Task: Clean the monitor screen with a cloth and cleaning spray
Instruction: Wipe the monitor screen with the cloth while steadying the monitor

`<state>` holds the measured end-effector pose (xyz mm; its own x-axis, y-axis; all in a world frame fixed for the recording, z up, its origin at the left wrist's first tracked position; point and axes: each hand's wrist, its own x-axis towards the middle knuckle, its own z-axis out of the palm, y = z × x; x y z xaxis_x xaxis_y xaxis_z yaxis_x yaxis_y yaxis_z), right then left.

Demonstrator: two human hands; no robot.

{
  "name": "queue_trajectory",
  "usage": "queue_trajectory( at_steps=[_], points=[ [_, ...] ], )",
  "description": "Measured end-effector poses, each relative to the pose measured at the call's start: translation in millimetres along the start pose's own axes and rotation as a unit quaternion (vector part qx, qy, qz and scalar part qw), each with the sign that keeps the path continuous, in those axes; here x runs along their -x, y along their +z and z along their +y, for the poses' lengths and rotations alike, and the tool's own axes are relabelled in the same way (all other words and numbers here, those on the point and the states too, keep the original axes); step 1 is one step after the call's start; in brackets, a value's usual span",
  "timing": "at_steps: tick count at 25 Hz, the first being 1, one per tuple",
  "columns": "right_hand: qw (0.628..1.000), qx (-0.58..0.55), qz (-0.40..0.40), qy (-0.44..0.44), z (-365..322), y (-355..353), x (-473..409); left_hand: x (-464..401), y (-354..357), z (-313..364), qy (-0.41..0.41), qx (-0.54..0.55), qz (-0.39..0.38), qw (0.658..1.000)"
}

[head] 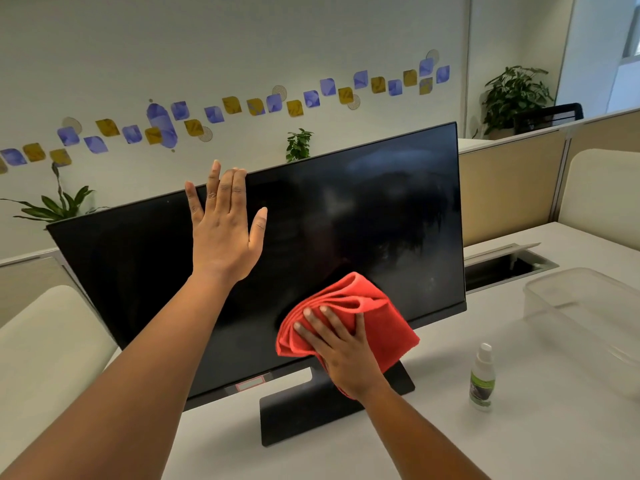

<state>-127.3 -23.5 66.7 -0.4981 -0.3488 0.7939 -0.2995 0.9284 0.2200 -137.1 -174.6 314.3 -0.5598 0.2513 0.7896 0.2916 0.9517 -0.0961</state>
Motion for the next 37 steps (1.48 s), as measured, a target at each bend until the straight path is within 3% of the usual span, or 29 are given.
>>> queue_trajectory(
  at_steps=[3, 8, 13, 16, 19, 23, 25, 29, 34, 37],
  points=[
    [0.999, 0.031, -0.016, 0.016, 18, -1, 16, 0, 0, -1, 0.001, -0.004, -0.004, 1.0],
    [0.985, -0.008, 0.033, 0.17, 44, -21, -20, -1, 0, -1, -0.004, 0.003, -0.017, 1.0],
    [1.0, -0.018, -0.019, 0.017, 1, -14, -19, 1, -2, 0, -0.011, 0.005, -0.025, 1.0],
    [0.999, 0.027, -0.029, -0.012, 2, -1, 14, 1, -4, -2, -0.006, 0.0, -0.033, 0.999],
    [0.997, 0.037, -0.014, 0.06, 32, -5, 28, 0, -5, -3, -0.003, 0.003, -0.036, 0.999],
    [0.968, 0.013, 0.017, 0.249, 60, -19, 9, 0, -4, -2, -0.004, 0.011, -0.032, 0.999],
    [0.959, -0.015, 0.028, 0.282, 53, -23, -9, 0, -4, -2, -0.006, 0.01, -0.033, 0.999],
    [0.973, -0.058, 0.033, 0.222, 13, -24, -41, -1, -1, 0, -0.008, 0.012, -0.027, 1.0],
    [0.999, -0.031, -0.039, -0.018, -45, -19, -45, 0, 0, 1, -0.016, 0.025, -0.009, 1.0],
    [0.994, 0.013, -0.047, -0.1, -29, -19, -46, 1, 0, 3, -0.024, 0.031, 0.007, 0.999]
  ],
)
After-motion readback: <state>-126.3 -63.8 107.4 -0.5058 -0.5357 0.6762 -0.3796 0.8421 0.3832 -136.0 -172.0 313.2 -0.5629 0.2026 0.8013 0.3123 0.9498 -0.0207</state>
